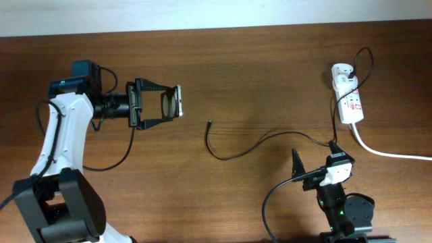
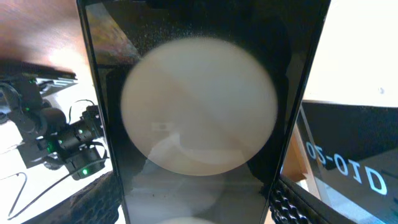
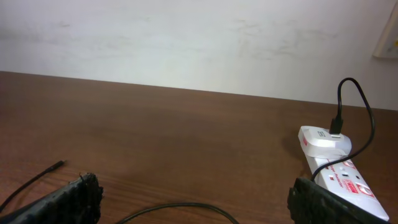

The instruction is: Plug charger to phone and switch on socket

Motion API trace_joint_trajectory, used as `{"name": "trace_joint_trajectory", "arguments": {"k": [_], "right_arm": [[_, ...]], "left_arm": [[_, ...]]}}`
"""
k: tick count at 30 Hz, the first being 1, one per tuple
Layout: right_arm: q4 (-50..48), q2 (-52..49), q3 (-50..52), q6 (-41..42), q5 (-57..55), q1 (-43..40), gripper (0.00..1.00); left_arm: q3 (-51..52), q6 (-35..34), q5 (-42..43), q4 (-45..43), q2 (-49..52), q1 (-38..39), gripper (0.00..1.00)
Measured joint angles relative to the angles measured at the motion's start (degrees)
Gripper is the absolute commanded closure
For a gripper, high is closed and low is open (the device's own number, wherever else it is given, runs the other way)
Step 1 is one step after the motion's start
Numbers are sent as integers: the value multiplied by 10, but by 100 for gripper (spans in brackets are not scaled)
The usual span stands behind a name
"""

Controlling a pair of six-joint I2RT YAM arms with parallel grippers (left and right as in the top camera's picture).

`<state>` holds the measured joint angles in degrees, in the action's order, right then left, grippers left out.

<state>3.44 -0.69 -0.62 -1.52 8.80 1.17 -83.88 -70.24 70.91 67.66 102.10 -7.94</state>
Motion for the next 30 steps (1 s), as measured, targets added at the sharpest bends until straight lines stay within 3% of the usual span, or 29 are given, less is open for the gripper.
{"name": "trace_joint_trajectory", "arguments": {"k": [8, 30], "right_arm": [[0, 0, 0, 0, 0, 0, 1], [0, 0, 0, 0, 0, 0, 1]], "left_arm": [[0, 0, -16, 0, 0, 0, 95], [0, 0, -20, 0, 0, 0, 94]]}}
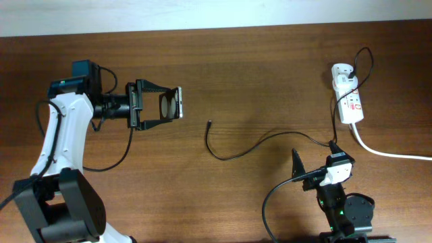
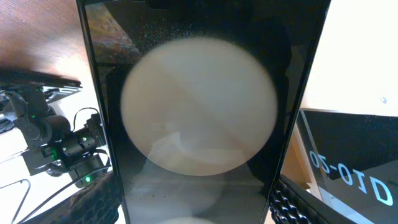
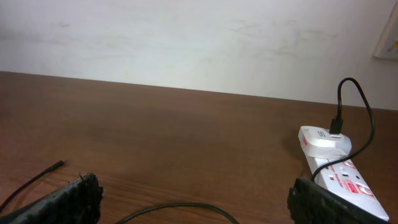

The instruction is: Plug charger to phone and switch on socket

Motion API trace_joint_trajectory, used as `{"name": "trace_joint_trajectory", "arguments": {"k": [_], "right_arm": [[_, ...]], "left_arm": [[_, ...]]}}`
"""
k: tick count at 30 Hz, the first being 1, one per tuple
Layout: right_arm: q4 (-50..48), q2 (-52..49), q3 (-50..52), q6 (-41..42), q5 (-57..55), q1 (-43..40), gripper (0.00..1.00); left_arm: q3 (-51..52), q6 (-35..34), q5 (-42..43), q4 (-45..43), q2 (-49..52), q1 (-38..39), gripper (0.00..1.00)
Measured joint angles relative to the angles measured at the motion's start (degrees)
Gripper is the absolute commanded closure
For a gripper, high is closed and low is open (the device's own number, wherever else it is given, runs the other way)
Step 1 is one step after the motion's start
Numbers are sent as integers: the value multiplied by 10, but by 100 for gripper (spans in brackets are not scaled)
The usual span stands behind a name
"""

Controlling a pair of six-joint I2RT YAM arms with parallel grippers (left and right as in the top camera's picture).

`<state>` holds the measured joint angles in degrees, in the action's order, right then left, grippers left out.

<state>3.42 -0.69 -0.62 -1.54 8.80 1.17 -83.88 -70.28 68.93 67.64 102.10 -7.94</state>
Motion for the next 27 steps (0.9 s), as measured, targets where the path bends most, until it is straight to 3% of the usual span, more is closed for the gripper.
{"name": "trace_joint_trajectory", "arguments": {"k": [27], "right_arm": [[0, 0, 0, 0, 0, 0, 1]], "left_arm": [[0, -18, -215, 0, 0, -30, 95]]}}
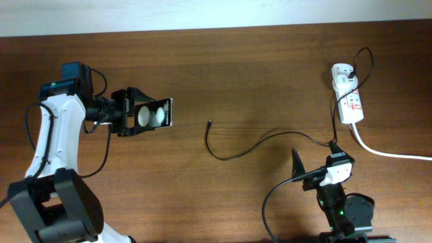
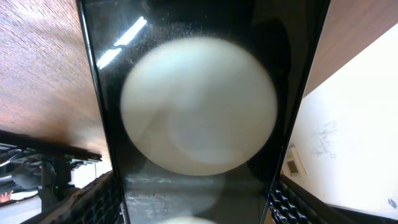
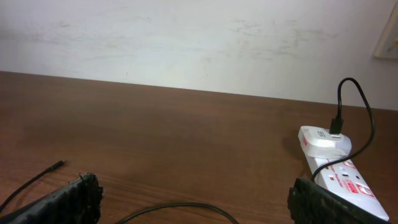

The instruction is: Plug charger to phone and switch on socket

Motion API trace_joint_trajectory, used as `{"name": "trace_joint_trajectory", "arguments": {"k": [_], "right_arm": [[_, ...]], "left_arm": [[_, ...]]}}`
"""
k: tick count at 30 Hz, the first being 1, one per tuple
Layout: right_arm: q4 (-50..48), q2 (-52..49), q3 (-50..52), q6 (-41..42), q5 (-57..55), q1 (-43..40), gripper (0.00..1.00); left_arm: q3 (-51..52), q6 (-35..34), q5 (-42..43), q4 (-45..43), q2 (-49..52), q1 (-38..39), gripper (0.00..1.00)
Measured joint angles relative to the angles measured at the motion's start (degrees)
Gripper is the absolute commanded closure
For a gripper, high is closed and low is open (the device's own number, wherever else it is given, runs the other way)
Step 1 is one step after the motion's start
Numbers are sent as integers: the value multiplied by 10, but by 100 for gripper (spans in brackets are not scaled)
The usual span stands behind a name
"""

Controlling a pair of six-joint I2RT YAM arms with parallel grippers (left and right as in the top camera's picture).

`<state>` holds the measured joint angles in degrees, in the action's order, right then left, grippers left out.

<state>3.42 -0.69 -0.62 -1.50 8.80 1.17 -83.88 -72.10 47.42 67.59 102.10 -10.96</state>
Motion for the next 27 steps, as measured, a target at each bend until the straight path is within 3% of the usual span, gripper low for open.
{"name": "trace_joint_trajectory", "arguments": {"k": [17, 27], "right_arm": [[0, 0, 0, 0, 0, 0, 1], [0, 0, 0, 0, 0, 0, 1]], "left_arm": [[0, 5, -29, 46, 0, 1, 94], [0, 63, 17, 98, 0, 3, 95]]}}
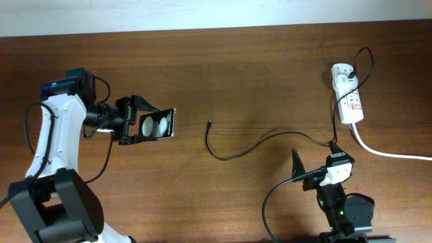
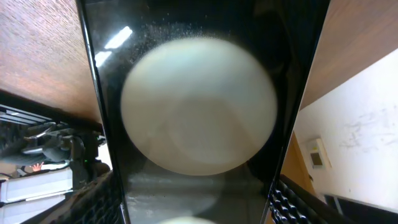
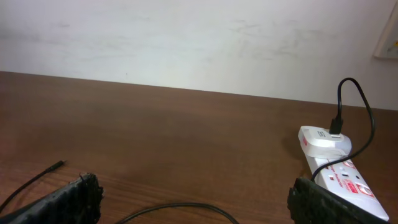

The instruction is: Plug charger to phone and switch on socket

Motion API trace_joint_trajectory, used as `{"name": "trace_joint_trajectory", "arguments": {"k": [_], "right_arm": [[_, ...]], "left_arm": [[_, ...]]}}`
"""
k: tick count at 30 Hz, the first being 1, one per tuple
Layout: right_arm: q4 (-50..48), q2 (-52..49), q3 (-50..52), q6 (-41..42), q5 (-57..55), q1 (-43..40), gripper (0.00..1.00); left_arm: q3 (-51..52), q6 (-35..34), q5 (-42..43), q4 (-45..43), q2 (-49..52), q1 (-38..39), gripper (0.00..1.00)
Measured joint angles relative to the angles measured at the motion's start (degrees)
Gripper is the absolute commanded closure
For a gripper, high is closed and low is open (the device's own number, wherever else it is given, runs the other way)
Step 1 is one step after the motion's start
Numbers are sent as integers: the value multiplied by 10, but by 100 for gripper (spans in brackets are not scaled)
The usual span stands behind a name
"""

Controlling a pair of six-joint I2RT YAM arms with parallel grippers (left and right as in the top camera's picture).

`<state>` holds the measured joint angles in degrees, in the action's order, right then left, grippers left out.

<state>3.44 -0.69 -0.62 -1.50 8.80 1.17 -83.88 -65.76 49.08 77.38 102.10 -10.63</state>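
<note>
My left gripper (image 1: 154,125) is shut on the black phone (image 1: 159,125), held above the table's left half with its glossy face turned up. In the left wrist view the phone (image 2: 199,112) fills the frame between the fingers (image 2: 102,202). The black charger cable (image 1: 260,144) lies loose on the wood, its free plug tip (image 1: 210,123) to the right of the phone. The cable runs to a white adapter (image 1: 342,72) in the white socket strip (image 1: 351,102). My right gripper (image 3: 193,199) rests open at the near right, with the cable (image 3: 180,208) lying between its fingers.
A thick white mains lead (image 1: 388,152) runs from the strip off the right edge. The wooden table (image 1: 256,61) ends at a white wall at the back. In the right wrist view the strip (image 3: 339,174) sits ahead to the right.
My left gripper has come nearer the front with the phone, which now tilts slightly. The right arm, cable and socket strip are where they were.
My left gripper held the phone edge-on, high at the left, for the first two moments. Then the phone was turned face-up and lay further left. Now it sits a little lower and nearer the front. The right gripper has stayed open and still throughout.
</note>
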Motion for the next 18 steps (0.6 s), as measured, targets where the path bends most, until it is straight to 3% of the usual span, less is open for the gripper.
{"name": "trace_joint_trajectory", "arguments": {"k": [11, 18], "right_arm": [[0, 0, 0, 0, 0, 0, 1], [-3, 0, 0, 2, 20, 0, 1]], "left_arm": [[0, 4, -144, 0, 0, 0, 92], [0, 4, -194, -3, 0, 0, 93]]}}
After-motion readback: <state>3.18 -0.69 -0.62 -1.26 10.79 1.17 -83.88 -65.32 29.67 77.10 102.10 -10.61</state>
